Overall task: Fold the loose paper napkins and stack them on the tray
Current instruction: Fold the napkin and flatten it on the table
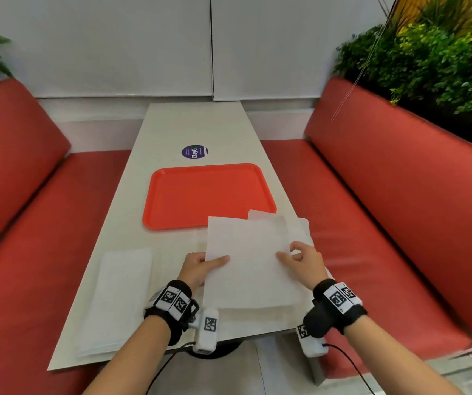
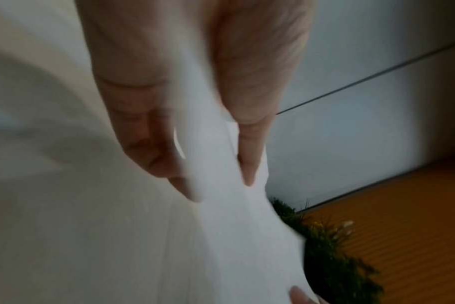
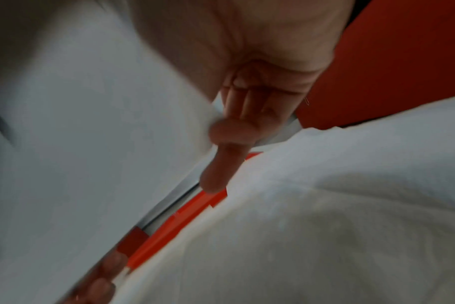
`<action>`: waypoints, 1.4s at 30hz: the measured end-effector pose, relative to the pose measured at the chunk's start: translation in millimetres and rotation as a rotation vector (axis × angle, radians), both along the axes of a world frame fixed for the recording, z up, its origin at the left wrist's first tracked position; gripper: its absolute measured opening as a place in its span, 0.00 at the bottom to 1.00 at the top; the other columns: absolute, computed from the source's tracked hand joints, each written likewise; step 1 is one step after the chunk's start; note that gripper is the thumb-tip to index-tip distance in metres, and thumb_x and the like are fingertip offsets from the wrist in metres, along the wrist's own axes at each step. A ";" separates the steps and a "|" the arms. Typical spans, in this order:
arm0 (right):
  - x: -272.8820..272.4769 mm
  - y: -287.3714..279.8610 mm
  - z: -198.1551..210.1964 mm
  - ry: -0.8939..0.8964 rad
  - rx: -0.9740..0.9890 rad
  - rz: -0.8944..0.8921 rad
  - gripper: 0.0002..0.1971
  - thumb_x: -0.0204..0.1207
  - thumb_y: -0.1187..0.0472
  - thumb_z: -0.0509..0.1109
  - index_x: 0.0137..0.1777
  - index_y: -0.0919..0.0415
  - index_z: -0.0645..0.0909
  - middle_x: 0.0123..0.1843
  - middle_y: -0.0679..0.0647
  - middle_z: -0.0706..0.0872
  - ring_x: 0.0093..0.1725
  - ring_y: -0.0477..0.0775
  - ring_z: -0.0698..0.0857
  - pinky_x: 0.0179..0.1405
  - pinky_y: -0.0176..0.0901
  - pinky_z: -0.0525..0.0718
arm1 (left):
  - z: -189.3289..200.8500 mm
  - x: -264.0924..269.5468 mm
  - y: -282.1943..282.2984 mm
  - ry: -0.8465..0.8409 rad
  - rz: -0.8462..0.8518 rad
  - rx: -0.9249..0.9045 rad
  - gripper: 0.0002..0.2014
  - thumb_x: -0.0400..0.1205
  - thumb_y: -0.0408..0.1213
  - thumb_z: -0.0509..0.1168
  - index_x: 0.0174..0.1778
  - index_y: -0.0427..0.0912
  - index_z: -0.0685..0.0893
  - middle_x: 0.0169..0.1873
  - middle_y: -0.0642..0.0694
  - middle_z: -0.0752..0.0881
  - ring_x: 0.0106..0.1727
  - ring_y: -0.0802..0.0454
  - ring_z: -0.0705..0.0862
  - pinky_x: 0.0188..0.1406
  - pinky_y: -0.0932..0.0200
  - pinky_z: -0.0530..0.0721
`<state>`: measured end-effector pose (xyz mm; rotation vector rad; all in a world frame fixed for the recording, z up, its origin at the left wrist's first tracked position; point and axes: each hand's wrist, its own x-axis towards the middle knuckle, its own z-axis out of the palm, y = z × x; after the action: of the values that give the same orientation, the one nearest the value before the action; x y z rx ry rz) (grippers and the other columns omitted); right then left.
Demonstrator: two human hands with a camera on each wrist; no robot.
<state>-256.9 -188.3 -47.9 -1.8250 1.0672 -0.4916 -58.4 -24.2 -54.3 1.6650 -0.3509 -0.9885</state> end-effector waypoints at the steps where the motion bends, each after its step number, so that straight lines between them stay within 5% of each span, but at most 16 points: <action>1: 3.2 1.7 -3.9 0.032 0.022 0.017 0.11 0.74 0.53 0.75 0.39 0.58 0.78 0.35 0.58 0.89 0.29 0.52 0.87 0.20 0.39 0.78 | -0.9 1.6 1.4 -0.033 0.006 0.019 0.15 0.71 0.37 0.79 0.48 0.30 0.89 0.47 0.37 0.92 0.50 0.40 0.90 0.52 0.46 0.89; 3: 9.8 7.8 -2.9 0.027 0.040 0.042 0.11 0.75 0.55 0.75 0.41 0.62 0.79 0.37 0.61 0.90 0.26 0.49 0.86 0.17 0.36 0.76 | 1.0 3.6 5.8 -0.090 0.008 0.030 0.12 0.72 0.36 0.79 0.46 0.33 0.90 0.46 0.38 0.92 0.48 0.41 0.91 0.49 0.49 0.89; 6: 22.4 18.7 7.1 -0.042 0.027 0.079 0.12 0.75 0.54 0.76 0.41 0.63 0.80 0.31 0.58 0.90 0.30 0.53 0.89 0.25 0.40 0.82 | 15.1 2.2 15.9 -0.117 -0.032 -0.019 0.11 0.74 0.37 0.77 0.47 0.34 0.89 0.46 0.42 0.92 0.46 0.46 0.91 0.43 0.56 0.88; 11: 47.7 42.9 24.9 -0.192 0.112 0.196 0.12 0.75 0.54 0.75 0.44 0.63 0.81 0.35 0.65 0.91 0.35 0.58 0.91 0.34 0.43 0.87 | 45.0 -4.2 34.7 0.139 -0.152 -0.251 0.16 0.80 0.37 0.70 0.62 0.35 0.85 0.58 0.38 0.89 0.59 0.41 0.88 0.61 0.47 0.85; 15: 68.8 62.8 22.3 -0.262 0.172 0.229 0.15 0.76 0.52 0.75 0.46 0.65 0.79 0.36 0.71 0.88 0.33 0.60 0.88 0.34 0.46 0.83 | 56.6 3.0 55.9 0.246 -0.097 -0.262 0.24 0.80 0.61 0.60 0.53 0.44 0.86 0.56 0.45 0.87 0.49 0.44 0.88 0.44 0.53 0.87; 17: 77.0 73.3 17.5 -0.260 0.195 0.227 0.15 0.76 0.51 0.75 0.43 0.64 0.79 0.31 0.71 0.84 0.31 0.58 0.84 0.33 0.44 0.79 | 53.2 11.8 70.8 0.278 -0.062 -0.260 0.30 0.79 0.65 0.57 0.55 0.43 0.88 0.56 0.44 0.86 0.50 0.44 0.87 0.49 0.47 0.87; 21: 90.5 104.0 13.7 -0.236 0.322 0.250 0.15 0.82 0.49 0.66 0.43 0.63 0.79 0.31 0.58 0.81 0.24 0.51 0.79 0.25 0.39 0.75 | 43.4 23.0 108.7 0.135 -0.052 -0.273 0.14 0.80 0.39 0.70 0.62 0.44 0.86 0.62 0.38 0.85 0.55 0.44 0.88 0.50 0.51 0.87; 24: 104.3 130.3 17.9 -0.206 0.501 0.266 0.23 0.84 0.43 0.58 0.50 0.65 0.81 0.39 0.62 0.84 0.29 0.57 0.81 0.26 0.40 0.79 | 31.7 35.1 136.7 -0.021 0.000 -0.216 0.20 0.74 0.23 0.73 0.61 0.44 0.86 0.62 0.38 0.85 0.55 0.44 0.89 0.47 0.53 0.88; 27: 124.7 151.7 18.9 -0.166 0.516 0.336 0.22 0.84 0.43 0.60 0.50 0.65 0.81 0.39 0.61 0.84 0.26 0.55 0.81 0.25 0.41 0.80 | 28.7 52.2 161.4 -0.131 0.065 -0.148 0.27 0.71 0.24 0.77 0.64 0.47 0.81 0.60 0.40 0.85 0.52 0.39 0.89 0.49 0.50 0.89; 31: 157.4 178.4 15.0 -0.155 0.380 0.391 0.08 0.80 0.59 0.69 0.43 0.63 0.81 0.37 0.60 0.86 0.25 0.54 0.84 0.27 0.43 0.85 | 33.7 79.6 186.9 -0.280 0.161 -0.094 0.26 0.70 0.22 0.77 0.63 0.44 0.82 0.58 0.48 0.83 0.41 0.47 0.87 0.36 0.68 0.85; 34: 176.7 193.8 15.5 -0.166 0.322 0.382 0.05 0.78 0.63 0.70 0.41 0.61 0.80 0.34 0.60 0.86 0.22 0.51 0.84 0.25 0.39 0.83 | 34.8 96.6 202.0 -0.326 0.161 -0.067 0.28 0.69 0.22 0.78 0.62 0.49 0.84 0.52 0.47 0.86 0.37 0.47 0.86 0.45 0.56 0.89; 38: 192.3 208.5 14.5 -0.221 0.294 0.383 0.07 0.74 0.69 0.72 0.50 0.62 0.80 0.26 0.55 0.86 0.20 0.53 0.83 0.22 0.37 0.79 | 32.5 115.4 214.3 -0.334 0.116 -0.125 0.32 0.69 0.22 0.78 0.62 0.59 0.84 0.69 0.46 0.81 0.46 0.37 0.88 0.48 0.49 0.90; 40: 196.4 212.8 9.9 -0.222 0.282 0.380 0.14 0.74 0.68 0.73 0.58 0.60 0.79 0.26 0.53 0.86 0.20 0.52 0.84 0.22 0.37 0.79 | 30.8 120.9 216.0 -0.314 0.071 -0.122 0.33 0.70 0.22 0.77 0.62 0.61 0.82 0.71 0.41 0.80 0.51 0.35 0.88 0.45 0.53 0.90; 42: 199.2 214.4 1.3 -0.184 0.282 0.378 0.18 0.74 0.67 0.73 0.64 0.58 0.77 0.28 0.52 0.88 0.21 0.52 0.85 0.23 0.38 0.80 | 29.4 123.1 216.5 -0.293 0.020 -0.076 0.33 0.72 0.21 0.75 0.68 0.56 0.79 0.68 0.25 0.78 0.40 0.51 0.90 0.37 0.64 0.86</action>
<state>-57.7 26.1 -46.6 -1.6426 0.6115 -0.2598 64.6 192.2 -24.9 1.7423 -0.5576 -0.7075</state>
